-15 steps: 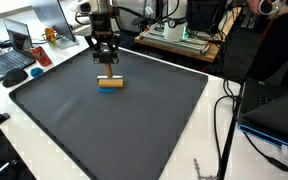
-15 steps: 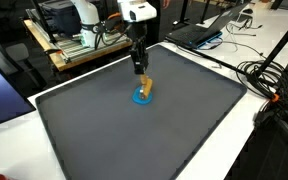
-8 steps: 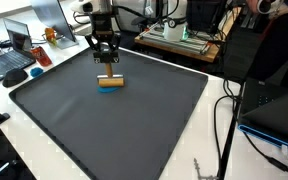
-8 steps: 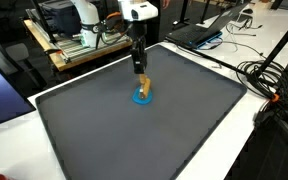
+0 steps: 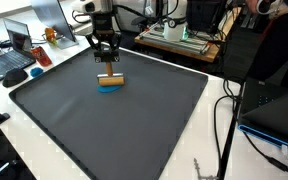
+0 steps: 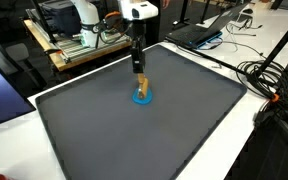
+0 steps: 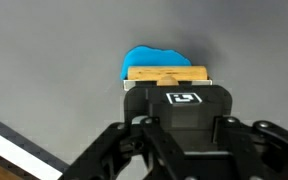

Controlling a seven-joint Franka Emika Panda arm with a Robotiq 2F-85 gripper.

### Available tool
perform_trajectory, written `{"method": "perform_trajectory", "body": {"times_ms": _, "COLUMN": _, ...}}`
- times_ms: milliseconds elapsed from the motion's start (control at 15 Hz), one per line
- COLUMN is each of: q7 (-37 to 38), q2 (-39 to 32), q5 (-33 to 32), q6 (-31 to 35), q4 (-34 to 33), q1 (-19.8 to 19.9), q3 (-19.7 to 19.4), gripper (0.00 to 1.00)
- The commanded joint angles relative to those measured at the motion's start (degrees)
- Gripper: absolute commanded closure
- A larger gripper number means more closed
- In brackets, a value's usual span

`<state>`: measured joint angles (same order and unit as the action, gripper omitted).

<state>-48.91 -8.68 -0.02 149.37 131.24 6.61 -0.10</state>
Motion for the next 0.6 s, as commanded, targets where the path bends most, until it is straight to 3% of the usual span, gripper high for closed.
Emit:
{"method": "perform_trajectory", "body": {"times_ms": 0, "q7": -1.0, "q2": -0.5, "q5": -3.5, "q6": -1.2, "q4": 2.8, "q1": 0.4, "q3": -1.3, "gripper": 0.78}}
{"method": "perform_trajectory", "body": {"times_ms": 533, "q7": -1.2, "q2": 0.0, "q5": -5.3, "q6": -2.3, "q4": 3.1, "q1": 0.3, "q3": -1.9, "gripper": 0.78}}
